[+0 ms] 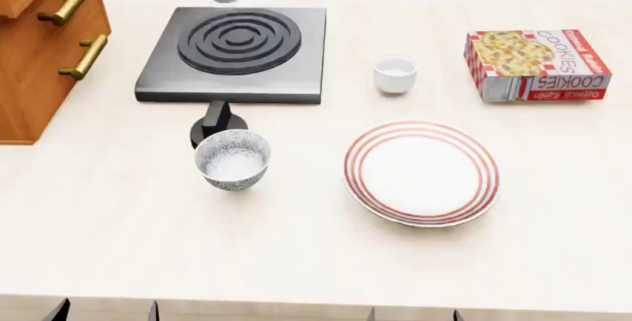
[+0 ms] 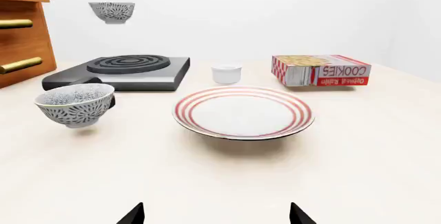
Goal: Pick the akita bowl on the stove and place it on the plate.
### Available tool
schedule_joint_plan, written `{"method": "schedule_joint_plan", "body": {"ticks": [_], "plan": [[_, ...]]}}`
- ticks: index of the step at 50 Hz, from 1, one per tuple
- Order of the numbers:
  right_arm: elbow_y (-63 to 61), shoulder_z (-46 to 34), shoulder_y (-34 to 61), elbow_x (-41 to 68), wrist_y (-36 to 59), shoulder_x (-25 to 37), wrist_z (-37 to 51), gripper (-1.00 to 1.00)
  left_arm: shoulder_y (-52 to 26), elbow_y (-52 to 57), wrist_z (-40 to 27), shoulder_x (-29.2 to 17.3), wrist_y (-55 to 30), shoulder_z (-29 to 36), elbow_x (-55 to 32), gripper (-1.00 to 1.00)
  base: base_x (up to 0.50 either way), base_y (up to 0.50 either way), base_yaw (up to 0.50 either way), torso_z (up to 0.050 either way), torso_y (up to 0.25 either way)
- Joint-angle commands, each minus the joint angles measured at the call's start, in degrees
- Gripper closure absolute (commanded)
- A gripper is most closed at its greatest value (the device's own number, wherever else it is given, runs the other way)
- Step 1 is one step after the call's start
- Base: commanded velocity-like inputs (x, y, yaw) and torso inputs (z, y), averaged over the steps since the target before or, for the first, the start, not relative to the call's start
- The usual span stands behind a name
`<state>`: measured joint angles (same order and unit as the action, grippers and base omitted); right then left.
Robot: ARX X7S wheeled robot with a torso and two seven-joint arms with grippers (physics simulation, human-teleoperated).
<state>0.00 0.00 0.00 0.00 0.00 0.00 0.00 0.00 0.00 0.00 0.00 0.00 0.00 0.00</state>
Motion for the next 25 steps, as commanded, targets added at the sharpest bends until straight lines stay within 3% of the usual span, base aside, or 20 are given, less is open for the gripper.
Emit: {"method": "schedule_joint_plan", "body": {"ticks": [1, 25], "plan": [[-0.09, -0.88, -0.08, 1.2, 0.01, 0.85, 1.21, -1.0, 0.03, -0.1, -1.03, -0.93, 0.11, 1.06, -0.86, -1.0, 0.0, 0.0, 0.0, 0.0, 0.0], [0.49, -4.31, 0.1, 4.28, -0.25, 3.93, 4.48, -1.0, -0.06, -0.6, -4.7, -3.96, 2.09, 4.82, -2.82, -1.0, 0.0, 0.0, 0.0, 0.0, 0.0]]}}
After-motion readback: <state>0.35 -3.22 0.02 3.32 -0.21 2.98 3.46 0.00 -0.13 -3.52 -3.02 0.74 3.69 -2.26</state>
